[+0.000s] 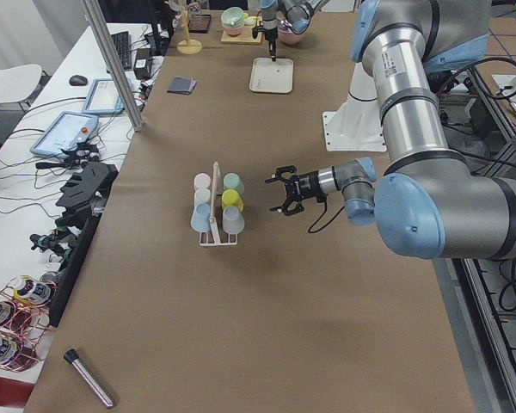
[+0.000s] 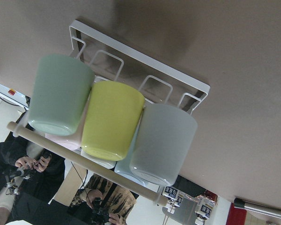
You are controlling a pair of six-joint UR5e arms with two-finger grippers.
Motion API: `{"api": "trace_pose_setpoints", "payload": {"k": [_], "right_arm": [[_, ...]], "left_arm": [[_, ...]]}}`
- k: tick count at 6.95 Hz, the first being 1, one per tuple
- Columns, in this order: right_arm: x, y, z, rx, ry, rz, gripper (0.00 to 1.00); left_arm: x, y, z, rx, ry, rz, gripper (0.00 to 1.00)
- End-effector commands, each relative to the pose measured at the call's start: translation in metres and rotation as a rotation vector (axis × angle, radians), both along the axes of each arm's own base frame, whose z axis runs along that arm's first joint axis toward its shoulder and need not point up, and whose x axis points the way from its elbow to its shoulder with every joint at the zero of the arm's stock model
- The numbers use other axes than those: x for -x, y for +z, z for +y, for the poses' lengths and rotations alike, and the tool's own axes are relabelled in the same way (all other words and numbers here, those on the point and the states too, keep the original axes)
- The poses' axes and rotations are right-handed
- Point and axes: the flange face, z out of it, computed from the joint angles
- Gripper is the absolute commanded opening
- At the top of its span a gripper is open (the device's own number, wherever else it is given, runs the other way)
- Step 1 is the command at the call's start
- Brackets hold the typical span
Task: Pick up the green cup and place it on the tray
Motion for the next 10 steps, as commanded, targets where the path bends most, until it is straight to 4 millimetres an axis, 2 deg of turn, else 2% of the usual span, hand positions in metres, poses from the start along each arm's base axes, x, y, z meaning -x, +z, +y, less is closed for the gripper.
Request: {"api": "trace_pose_setpoints", "payload": {"k": [1, 2, 3, 5, 7, 9, 10], "right_arm": [[0.0, -0.002, 0.0, -0.002, -0.002, -0.004, 0.0], [0.001, -0.003, -0.001, -0.003, -0.001, -0.006, 0.0], [0.001, -0.01, 0.0, -0.001, -0.009, -0.023, 0.0], [0.004, -0.037, -0.001, -0.02, -0.021, -0.074, 0.0], [0.003, -0.048, -0.006, -0.027, -0.014, -0.095, 0.0], [0.018, -0.082, -0.029, -0.078, -0.013, -0.142, 0.0], [0.015, -0.094, -0.039, -0.083, -0.004, -0.167, 0.0]], "left_arm": [[-0.066, -0.021, -0.002, -0.057, 0.041, -0.035, 0.98], [-0.08, -0.025, -0.003, -0.07, 0.034, -0.033, 0.98], [-0.093, -0.02, -0.005, -0.071, 0.03, -0.038, 0.98], [-0.104, -0.018, -0.007, -0.071, 0.027, -0.032, 0.98], [-0.119, -0.012, -0.02, -0.071, -0.01, -0.032, 0.98], [-0.13, -0.019, -0.032, -0.072, -0.036, -0.016, 0.98], [-0.133, -0.017, -0.035, -0.072, -0.044, -0.02, 0.98]]}}
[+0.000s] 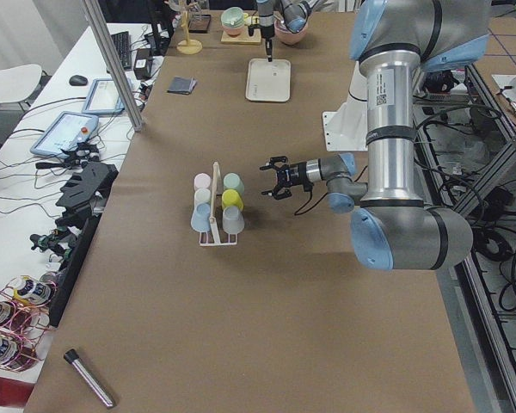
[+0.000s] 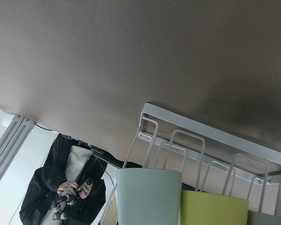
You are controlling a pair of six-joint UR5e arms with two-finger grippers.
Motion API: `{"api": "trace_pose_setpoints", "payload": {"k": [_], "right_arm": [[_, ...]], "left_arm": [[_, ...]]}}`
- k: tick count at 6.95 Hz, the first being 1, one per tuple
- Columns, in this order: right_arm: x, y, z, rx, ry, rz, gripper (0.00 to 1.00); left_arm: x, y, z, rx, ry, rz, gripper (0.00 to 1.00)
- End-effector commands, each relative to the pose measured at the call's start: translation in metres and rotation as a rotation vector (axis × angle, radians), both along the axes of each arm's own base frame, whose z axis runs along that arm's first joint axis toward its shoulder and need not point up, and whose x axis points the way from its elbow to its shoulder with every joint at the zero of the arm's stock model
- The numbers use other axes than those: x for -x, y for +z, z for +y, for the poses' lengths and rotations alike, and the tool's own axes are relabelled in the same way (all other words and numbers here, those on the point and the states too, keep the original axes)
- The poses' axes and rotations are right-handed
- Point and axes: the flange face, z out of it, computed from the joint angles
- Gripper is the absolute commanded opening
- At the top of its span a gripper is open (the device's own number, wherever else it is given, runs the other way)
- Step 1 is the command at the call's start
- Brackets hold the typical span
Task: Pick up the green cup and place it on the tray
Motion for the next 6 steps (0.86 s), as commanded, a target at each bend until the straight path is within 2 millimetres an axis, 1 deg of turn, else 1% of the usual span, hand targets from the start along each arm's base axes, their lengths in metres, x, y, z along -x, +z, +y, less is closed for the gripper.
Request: {"api": "trace_pose_setpoints", "payload": {"k": [1, 2, 3, 4, 5, 6], "right_arm": [[-0.002, -0.024, -0.018, -0.002, 0.0, -0.059, 0.0], [-0.008, -0.032, -0.024, -0.001, 0.01, -0.08, 0.0], [-0.009, -0.041, -0.029, 0.003, 0.012, -0.099, 0.0], [-0.007, -0.051, -0.036, -0.007, 0.013, -0.113, 0.0], [0.003, -0.076, -0.049, 0.003, 0.029, -0.141, 0.0], [0.022, -0.098, -0.061, 0.017, 0.031, -0.162, 0.0]], "left_arm": [[-0.002, 0.0, -0.011, -0.006, -0.019, -0.026, 0.98], [0.001, -0.004, -0.018, -0.02, -0.024, -0.06, 0.98], [0.005, -0.003, -0.024, -0.02, -0.038, -0.067, 0.98], [0.004, 0.001, -0.031, -0.018, -0.055, -0.075, 0.98], [0.004, 0.006, -0.037, -0.015, -0.069, -0.083, 0.98], [0.002, 0.005, -0.045, -0.012, -0.084, -0.078, 0.98]]}}
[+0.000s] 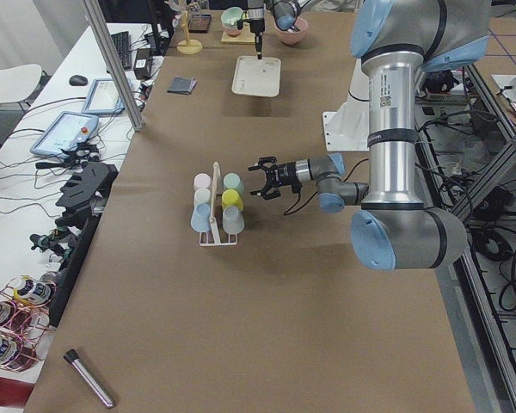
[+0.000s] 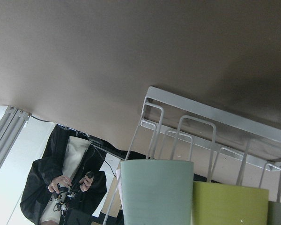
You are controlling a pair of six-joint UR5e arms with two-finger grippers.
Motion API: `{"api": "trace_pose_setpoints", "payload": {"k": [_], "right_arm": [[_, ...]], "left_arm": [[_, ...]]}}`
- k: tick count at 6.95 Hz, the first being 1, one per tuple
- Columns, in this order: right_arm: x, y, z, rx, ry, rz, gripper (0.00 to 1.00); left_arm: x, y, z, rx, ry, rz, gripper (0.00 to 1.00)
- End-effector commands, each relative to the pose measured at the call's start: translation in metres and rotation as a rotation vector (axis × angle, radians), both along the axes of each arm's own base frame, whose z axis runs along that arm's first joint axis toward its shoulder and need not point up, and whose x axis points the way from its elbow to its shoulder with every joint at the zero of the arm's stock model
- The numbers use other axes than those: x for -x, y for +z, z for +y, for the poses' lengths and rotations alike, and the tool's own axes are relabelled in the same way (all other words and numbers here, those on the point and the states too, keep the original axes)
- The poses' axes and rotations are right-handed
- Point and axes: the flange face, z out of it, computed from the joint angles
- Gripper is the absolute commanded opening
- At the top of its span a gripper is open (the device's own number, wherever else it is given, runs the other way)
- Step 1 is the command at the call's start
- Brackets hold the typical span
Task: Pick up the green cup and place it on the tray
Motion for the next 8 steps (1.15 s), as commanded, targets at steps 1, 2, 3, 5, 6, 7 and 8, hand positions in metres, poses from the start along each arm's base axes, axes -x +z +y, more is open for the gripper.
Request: {"api": "trace_pose_setpoints", "payload": {"k": [1, 2, 3, 5, 6, 7, 8], "right_arm": [[0.029, -0.033, -0.023, 0.007, -0.003, -0.032, 0.0], [0.046, -0.04, -0.025, 0.0, -0.023, -0.036, 0.0], [0.068, -0.056, -0.03, -0.014, -0.045, -0.042, 0.0], [0.119, -0.098, -0.037, -0.046, -0.07, -0.03, 0.0], [0.135, -0.108, -0.041, -0.052, -0.074, -0.031, 0.0], [0.15, -0.118, -0.043, -0.036, -0.075, -0.034, 0.0], [0.166, -0.131, -0.041, -0.035, -0.073, -0.036, 0.0]], "left_arm": [[-0.006, 0.003, -0.017, 0.004, -0.032, 0.0, 0.98], [-0.014, 0.003, -0.022, 0.004, -0.04, 0.002, 0.98], [-0.018, -0.001, -0.029, 0.011, -0.039, 0.011, 0.98], [-0.029, 0.005, -0.044, 0.02, -0.055, 0.004, 0.98], [-0.031, 0.007, -0.049, 0.021, -0.064, 0.0, 0.98], [-0.031, 0.008, -0.052, 0.023, -0.067, 0.0, 0.98], [-0.031, 0.007, -0.052, 0.024, -0.063, 0.008, 0.98]]}}
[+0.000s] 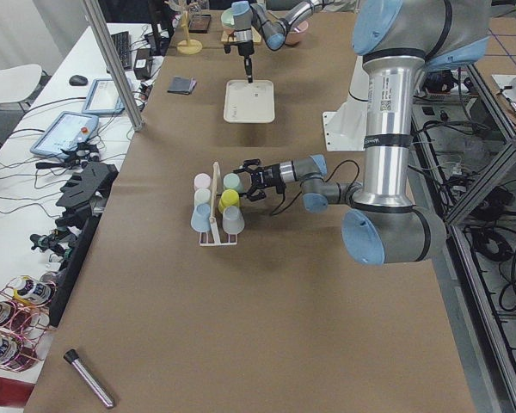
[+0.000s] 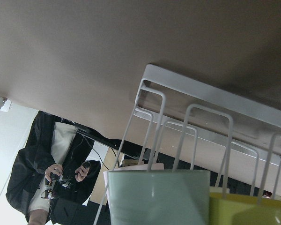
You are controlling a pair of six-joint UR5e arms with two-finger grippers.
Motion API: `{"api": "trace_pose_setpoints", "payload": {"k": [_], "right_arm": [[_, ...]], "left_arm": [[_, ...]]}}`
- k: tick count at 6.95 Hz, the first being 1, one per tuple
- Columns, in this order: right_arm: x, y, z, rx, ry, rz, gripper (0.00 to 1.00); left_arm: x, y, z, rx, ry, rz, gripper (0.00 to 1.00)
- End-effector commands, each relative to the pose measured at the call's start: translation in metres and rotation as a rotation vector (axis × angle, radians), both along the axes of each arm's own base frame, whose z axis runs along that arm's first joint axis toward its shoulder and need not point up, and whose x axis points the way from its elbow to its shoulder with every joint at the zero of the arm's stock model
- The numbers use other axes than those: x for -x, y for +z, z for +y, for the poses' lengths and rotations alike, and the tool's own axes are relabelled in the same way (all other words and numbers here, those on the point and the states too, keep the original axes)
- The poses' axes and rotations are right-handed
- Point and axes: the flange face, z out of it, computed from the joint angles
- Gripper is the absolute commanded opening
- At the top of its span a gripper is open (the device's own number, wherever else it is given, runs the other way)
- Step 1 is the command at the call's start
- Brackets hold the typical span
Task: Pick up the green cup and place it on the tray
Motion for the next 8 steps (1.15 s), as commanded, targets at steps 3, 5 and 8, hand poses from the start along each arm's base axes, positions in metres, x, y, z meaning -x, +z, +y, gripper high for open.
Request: {"api": "trace_pose_setpoints", "payload": {"k": [3, 5, 8], "right_arm": [[0.065, -0.042, 0.021, 0.041, -0.006, -0.004, 0.0], [0.086, -0.038, 0.026, 0.043, -0.007, 0.017, 0.0], [0.105, -0.036, 0.03, 0.038, -0.011, 0.033, 0.0]], "left_arm": [[0.0, -0.001, -0.002, 0.001, -0.001, 0.009, 0.97], [-0.001, 0.002, -0.004, 0.003, -0.004, 0.0, 0.85], [-0.002, 0.003, -0.004, 0.002, -0.007, 0.007, 0.8]]}}
